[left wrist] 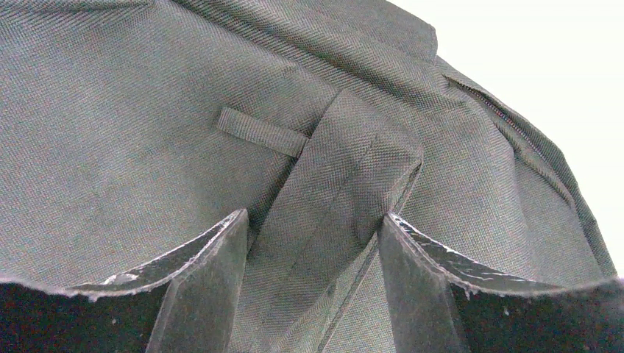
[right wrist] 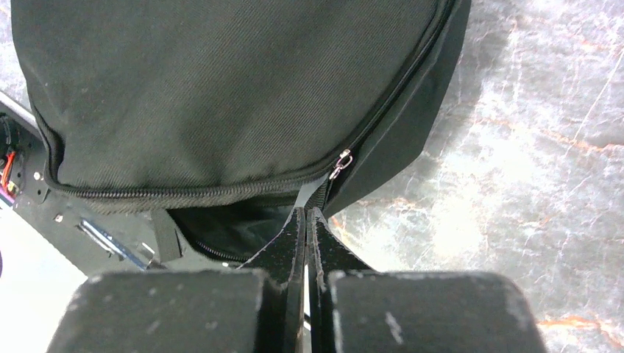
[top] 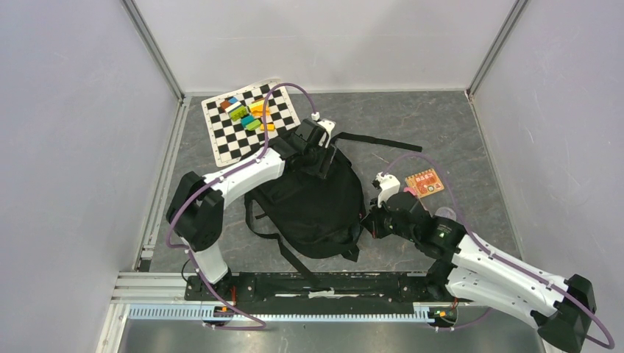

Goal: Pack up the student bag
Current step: Zip the student bag at the center of the board.

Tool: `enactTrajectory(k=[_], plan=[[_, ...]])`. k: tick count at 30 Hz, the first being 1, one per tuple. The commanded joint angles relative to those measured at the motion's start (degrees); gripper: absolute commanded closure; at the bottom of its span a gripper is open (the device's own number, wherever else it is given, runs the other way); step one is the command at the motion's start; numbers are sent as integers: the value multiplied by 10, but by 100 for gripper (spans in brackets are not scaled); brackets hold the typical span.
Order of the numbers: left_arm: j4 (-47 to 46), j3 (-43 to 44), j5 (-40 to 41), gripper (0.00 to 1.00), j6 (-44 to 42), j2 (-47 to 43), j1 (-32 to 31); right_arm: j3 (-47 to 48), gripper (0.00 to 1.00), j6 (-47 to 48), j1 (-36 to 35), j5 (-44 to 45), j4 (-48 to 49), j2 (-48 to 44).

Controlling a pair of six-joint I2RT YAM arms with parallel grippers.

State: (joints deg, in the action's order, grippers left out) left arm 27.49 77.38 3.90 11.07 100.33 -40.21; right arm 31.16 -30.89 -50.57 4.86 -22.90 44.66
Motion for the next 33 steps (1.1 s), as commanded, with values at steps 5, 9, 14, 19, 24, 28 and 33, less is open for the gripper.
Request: enactTrajectory(k=[5,9,14,19,24,28,33], plan=[[-22,-3,-6,19,28,-23,-6,24,100,-39,-27,-3,-47,-27],[-22,-5,38,3,33,-82,-57,23,100,-44,-30,-1,-48,-41],[-13,4,52,2,96,-97,-148,21,100,-44,-32,-2,-44,-59],[-10,2,34,5,182,-60,-177,6,100,-47,-33,0,-43,-87],[-11,-3,55,5,235,-25,-195,-9,100,-46,-34,5,-51,-113],[-25,-1,63,5,255,-7,-203,-15,100,-43,-33,12,-53,-120],[-26,14,51,2,258,20,-212,-21,100,-39,-33,13,-41,-122]])
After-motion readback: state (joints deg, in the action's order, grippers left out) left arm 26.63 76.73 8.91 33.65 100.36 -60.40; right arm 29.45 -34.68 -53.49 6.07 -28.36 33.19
